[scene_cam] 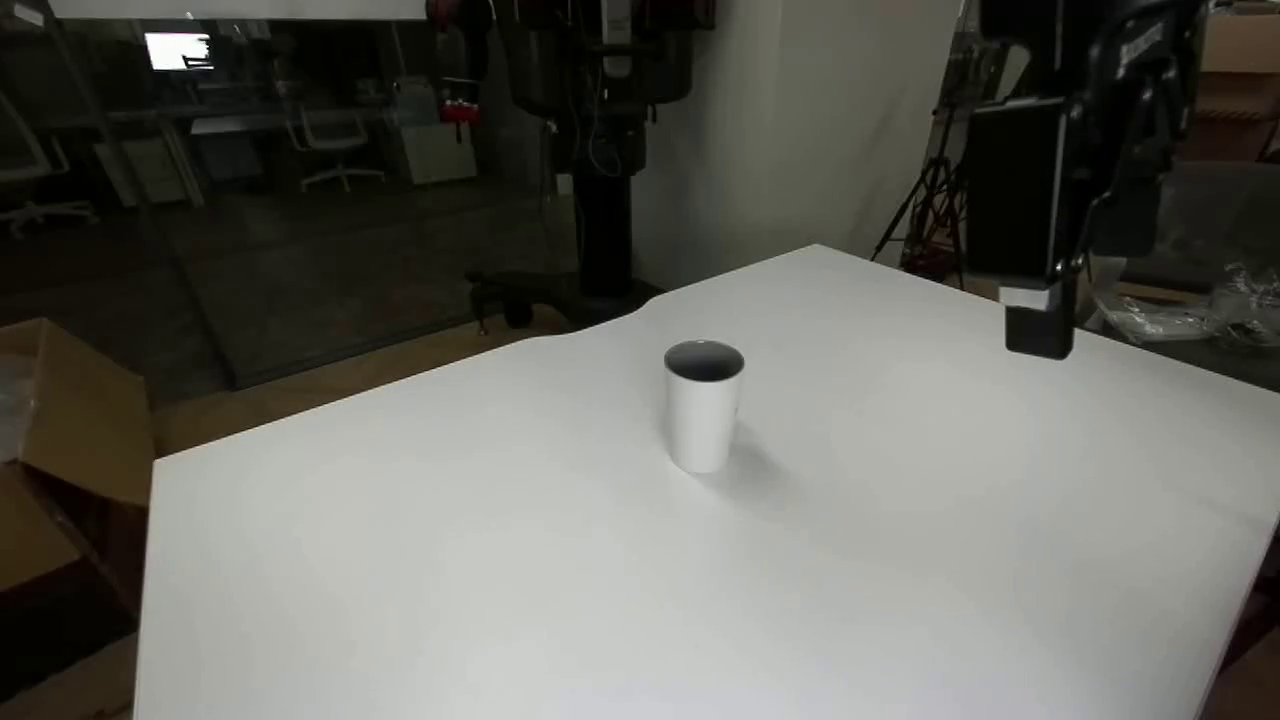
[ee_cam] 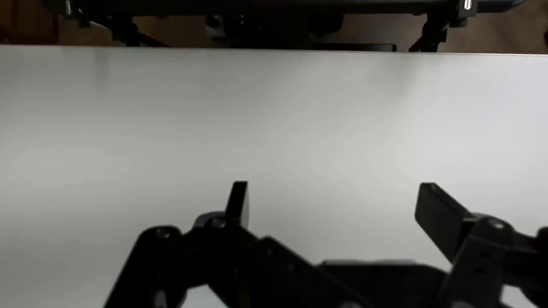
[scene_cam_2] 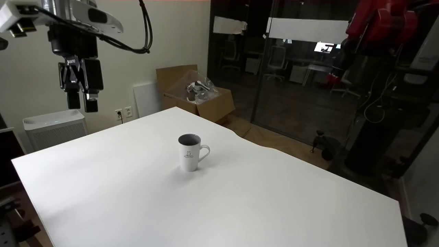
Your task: Move the cup to the right
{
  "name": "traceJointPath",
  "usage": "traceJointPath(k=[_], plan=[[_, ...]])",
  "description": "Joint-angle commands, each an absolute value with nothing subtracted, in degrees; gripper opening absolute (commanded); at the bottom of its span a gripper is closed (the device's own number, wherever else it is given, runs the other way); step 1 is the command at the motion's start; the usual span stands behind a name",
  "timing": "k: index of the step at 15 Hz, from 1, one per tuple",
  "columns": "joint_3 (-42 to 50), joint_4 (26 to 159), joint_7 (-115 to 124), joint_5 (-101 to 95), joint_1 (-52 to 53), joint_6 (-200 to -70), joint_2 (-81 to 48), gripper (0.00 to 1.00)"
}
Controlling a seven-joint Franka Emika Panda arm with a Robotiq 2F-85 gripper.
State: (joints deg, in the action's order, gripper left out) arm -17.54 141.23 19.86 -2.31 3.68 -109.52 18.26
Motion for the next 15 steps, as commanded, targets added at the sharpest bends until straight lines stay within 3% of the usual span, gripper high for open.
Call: traceJointPath(k=[1, 9, 15], plan=[[-16.0, 141.1, 20.3, -2.8, 5.4, -109.3, 18.1, 1.0], [-16.0, 141.1, 20.3, -2.8, 5.4, -109.4, 18.1, 1.0], [-12.4, 139.2, 29.6, -8.0, 0.1, -126.3, 13.5, 1.0]])
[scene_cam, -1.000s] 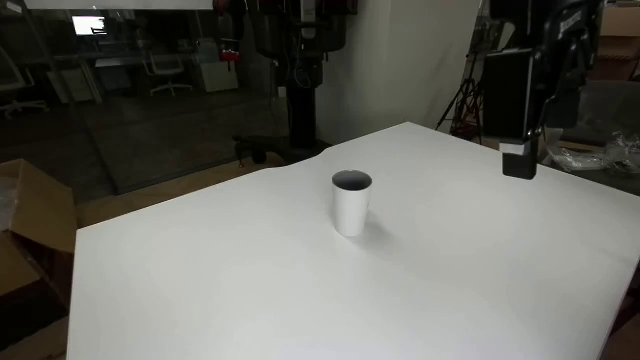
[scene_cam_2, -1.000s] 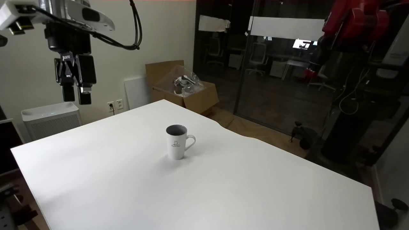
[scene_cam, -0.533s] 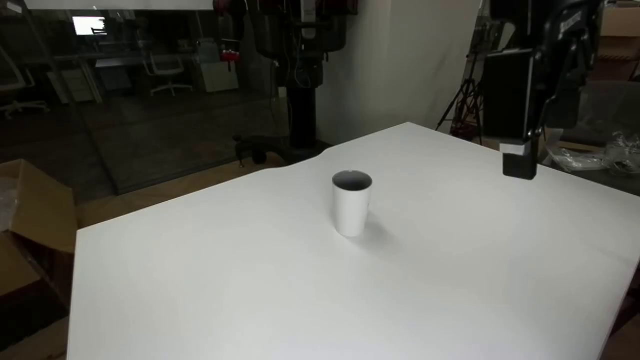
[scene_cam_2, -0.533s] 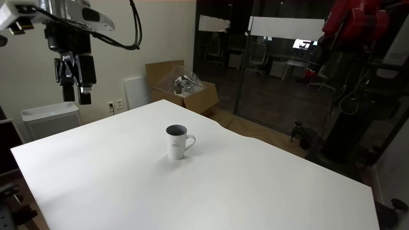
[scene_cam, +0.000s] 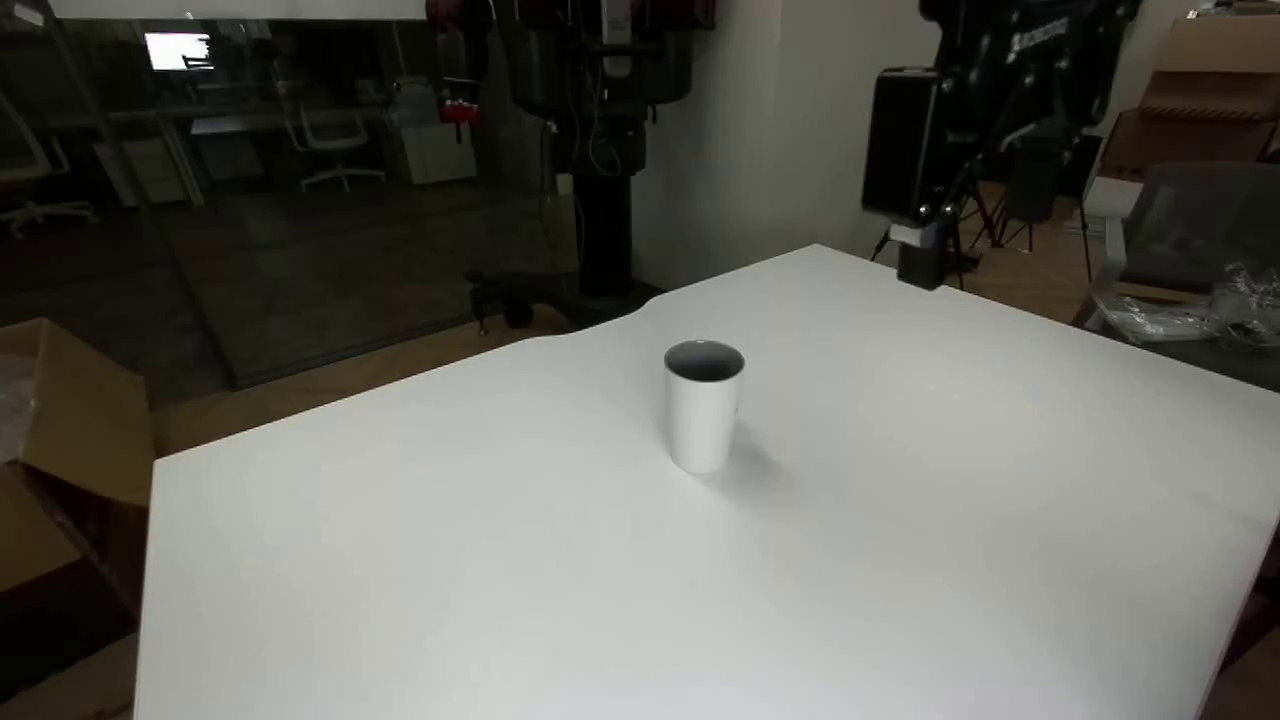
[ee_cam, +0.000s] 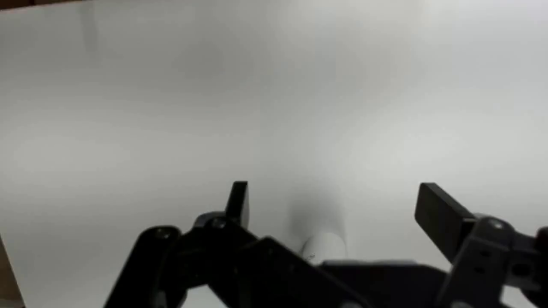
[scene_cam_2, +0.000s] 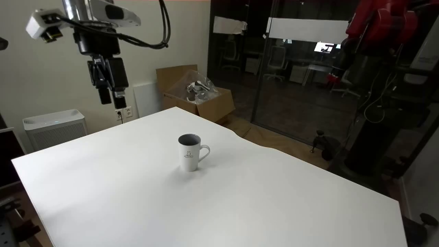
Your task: Move the cup to the right
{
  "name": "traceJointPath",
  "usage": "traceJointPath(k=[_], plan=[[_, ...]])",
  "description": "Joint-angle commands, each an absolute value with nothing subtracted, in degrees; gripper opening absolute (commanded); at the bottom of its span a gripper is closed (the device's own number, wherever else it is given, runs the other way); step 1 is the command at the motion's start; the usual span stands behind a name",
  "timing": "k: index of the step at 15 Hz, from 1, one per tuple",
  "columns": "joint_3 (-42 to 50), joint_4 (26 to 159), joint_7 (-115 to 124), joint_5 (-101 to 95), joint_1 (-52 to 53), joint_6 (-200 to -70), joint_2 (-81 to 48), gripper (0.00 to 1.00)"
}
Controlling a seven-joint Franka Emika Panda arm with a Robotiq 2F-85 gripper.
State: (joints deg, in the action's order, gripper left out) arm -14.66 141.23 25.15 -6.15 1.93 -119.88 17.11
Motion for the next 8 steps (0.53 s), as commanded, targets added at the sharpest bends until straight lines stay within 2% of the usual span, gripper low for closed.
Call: traceJointPath(k=[1, 5, 6, 8], plan=[[-11.3, 138.4, 30.0, -7.1, -0.6, -129.0, 11.8, 1.0], [-7.6, 135.5, 29.8, -4.5, -1.9, -143.4, 3.8, 1.0], [-7.5, 139.0, 27.3, -4.7, -0.9, -139.9, 8.7, 1.0], [-6.3, 137.5, 27.2, -4.6, -1.1, -143.4, 5.1, 1.0]])
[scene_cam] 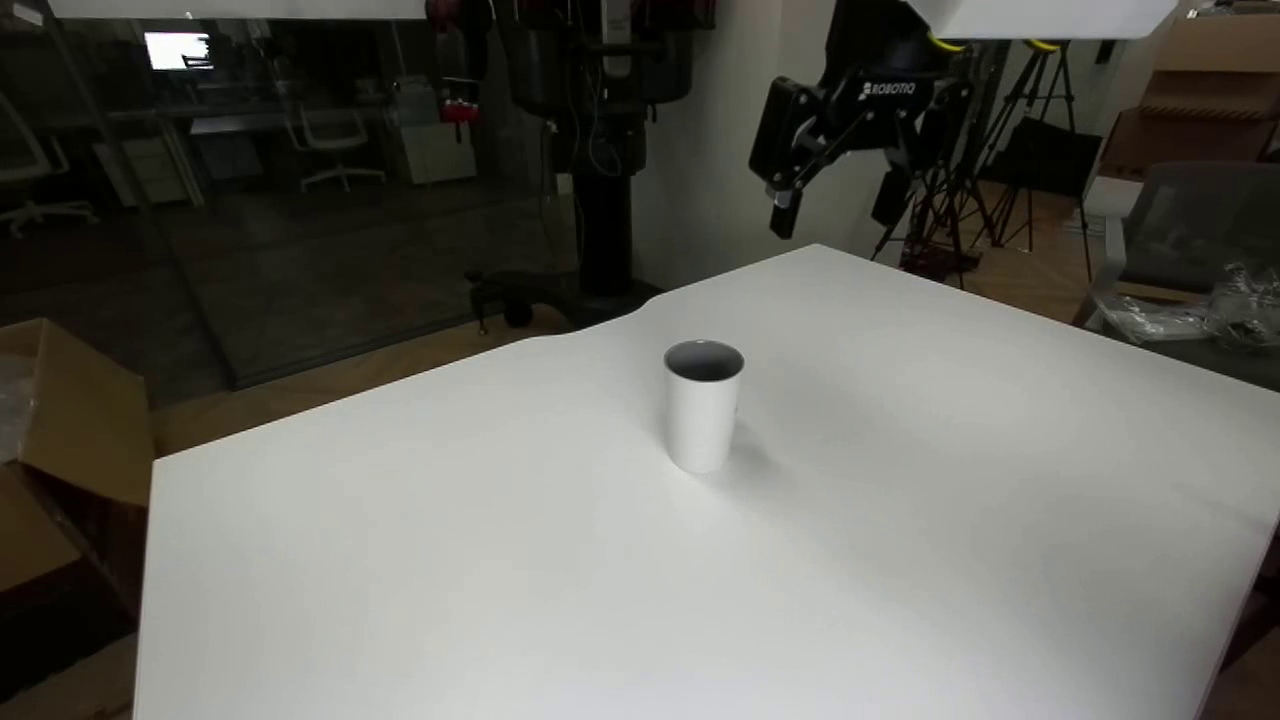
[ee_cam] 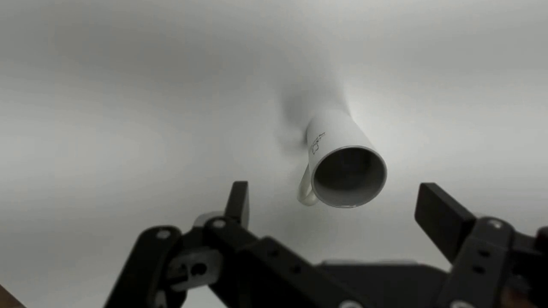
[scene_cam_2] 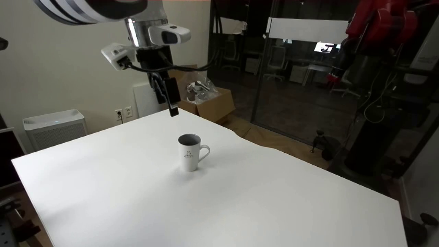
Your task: Move the cup to the right
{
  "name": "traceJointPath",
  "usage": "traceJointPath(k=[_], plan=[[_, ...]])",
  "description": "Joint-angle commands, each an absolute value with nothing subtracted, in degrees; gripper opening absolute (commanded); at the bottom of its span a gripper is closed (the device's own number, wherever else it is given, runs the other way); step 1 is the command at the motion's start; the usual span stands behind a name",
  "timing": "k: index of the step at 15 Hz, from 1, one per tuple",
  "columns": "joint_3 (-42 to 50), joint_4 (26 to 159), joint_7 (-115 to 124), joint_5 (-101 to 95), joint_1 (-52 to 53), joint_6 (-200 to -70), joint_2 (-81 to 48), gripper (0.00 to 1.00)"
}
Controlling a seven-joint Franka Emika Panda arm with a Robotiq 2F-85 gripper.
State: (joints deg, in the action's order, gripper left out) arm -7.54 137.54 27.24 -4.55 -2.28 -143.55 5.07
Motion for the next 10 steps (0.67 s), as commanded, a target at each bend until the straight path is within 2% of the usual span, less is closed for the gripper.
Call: traceJointPath(k=[1, 5, 10], plan=[[-6.1, 137.0, 27.3, -4.6, -1.0, -143.8, 4.1, 1.0], [-5.5, 133.6, 31.8, -6.2, -1.5, -144.2, 0.4, 1.0], [-0.8, 122.8, 30.1, -0.7, -2.1, -141.1, -11.2, 1.0]])
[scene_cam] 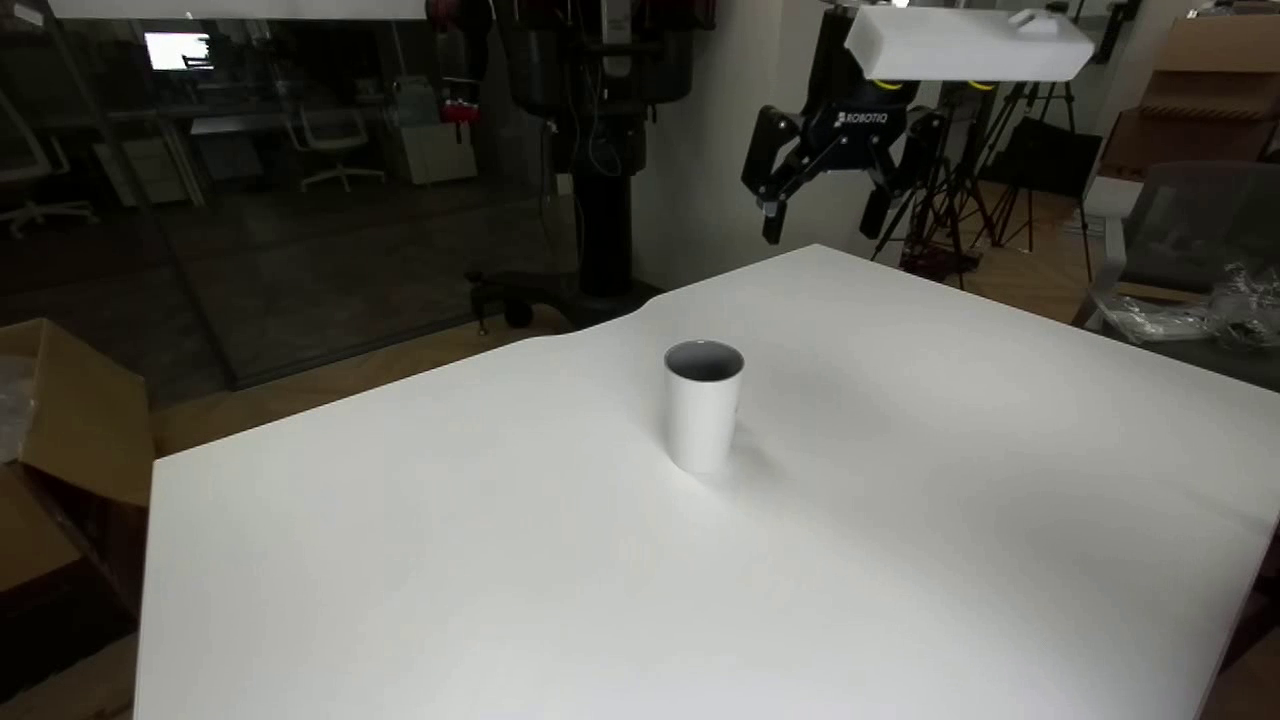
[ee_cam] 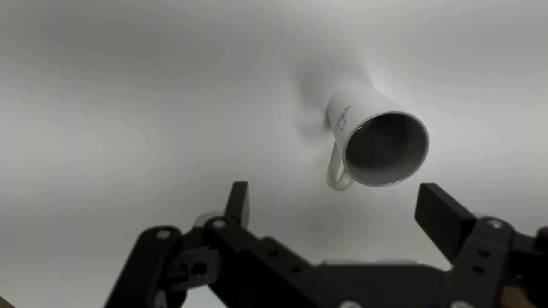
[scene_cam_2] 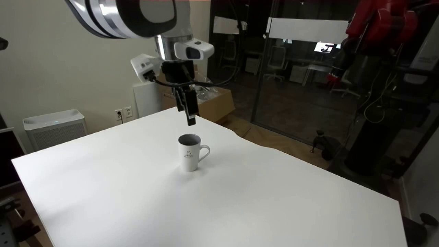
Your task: Move the cup to the right
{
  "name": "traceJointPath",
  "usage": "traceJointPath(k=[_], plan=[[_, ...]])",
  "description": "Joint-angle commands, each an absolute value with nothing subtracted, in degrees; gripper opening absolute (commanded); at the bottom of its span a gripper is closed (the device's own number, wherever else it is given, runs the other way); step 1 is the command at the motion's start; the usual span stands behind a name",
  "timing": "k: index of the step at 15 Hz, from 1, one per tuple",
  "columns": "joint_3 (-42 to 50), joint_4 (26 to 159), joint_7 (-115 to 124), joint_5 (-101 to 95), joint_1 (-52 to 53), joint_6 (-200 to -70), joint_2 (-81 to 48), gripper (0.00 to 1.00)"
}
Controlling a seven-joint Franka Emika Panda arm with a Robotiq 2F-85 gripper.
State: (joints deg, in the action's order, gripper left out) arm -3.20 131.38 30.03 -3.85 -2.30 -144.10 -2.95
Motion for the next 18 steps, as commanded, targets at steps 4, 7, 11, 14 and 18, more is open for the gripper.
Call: traceJointPath(k=[4, 7, 11, 14, 18], plan=[[0.2, 112.4, 25.4, 7.8, -1.8, -132.6, -21.2, 1.0], [1.5, 114.4, 25.5, 7.3, -0.7, -132.5, -20.6, 1.0], [1.7, 110.5, 25.0, 6.2, 0.4, -130.1, -23.9, 1.0], [1.6, 110.1, 22.8, 4.2, 1.6, -131.7, -25.3, 1.0], [1.3, 109.8, 20.5, 3.9, 3.0, -133.6, -27.4, 1.0]])
